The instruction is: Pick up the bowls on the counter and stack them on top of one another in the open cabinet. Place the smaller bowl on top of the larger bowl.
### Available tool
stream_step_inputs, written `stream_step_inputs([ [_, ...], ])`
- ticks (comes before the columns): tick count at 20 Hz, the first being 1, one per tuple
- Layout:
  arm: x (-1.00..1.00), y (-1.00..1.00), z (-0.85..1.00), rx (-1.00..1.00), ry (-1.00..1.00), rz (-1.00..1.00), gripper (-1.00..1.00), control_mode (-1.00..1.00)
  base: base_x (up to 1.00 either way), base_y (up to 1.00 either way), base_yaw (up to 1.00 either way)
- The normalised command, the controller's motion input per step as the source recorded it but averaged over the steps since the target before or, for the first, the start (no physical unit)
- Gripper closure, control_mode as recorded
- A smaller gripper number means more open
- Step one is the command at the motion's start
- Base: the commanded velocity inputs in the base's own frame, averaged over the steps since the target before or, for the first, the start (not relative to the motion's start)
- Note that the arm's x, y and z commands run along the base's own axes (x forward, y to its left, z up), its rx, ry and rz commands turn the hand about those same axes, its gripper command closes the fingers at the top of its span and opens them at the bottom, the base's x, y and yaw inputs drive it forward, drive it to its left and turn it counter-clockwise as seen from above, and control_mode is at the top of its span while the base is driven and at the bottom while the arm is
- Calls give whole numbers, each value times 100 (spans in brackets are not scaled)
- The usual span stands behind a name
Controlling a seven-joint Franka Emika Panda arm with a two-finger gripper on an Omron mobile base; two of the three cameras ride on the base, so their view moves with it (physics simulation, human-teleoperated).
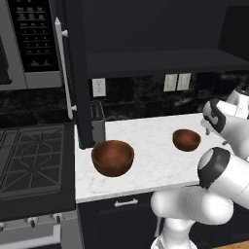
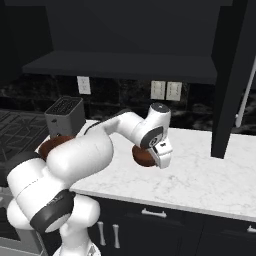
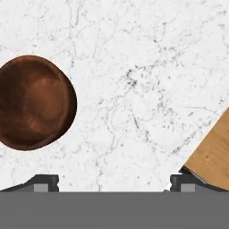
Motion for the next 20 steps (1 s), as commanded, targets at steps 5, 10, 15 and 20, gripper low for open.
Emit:
stream_step_inputs([
  [5, 14, -2, -13, 5, 0, -2, -100, -100, 0, 0, 0],
  [10, 31, 1, -31, 2, -2, 0, -100, -100, 0, 0, 0],
  [15, 25, 7, -27, 8, 0, 0, -100, -100, 0, 0, 0],
  [20, 26, 14, -35, 11, 0, 0, -100, -100, 0, 0, 0],
])
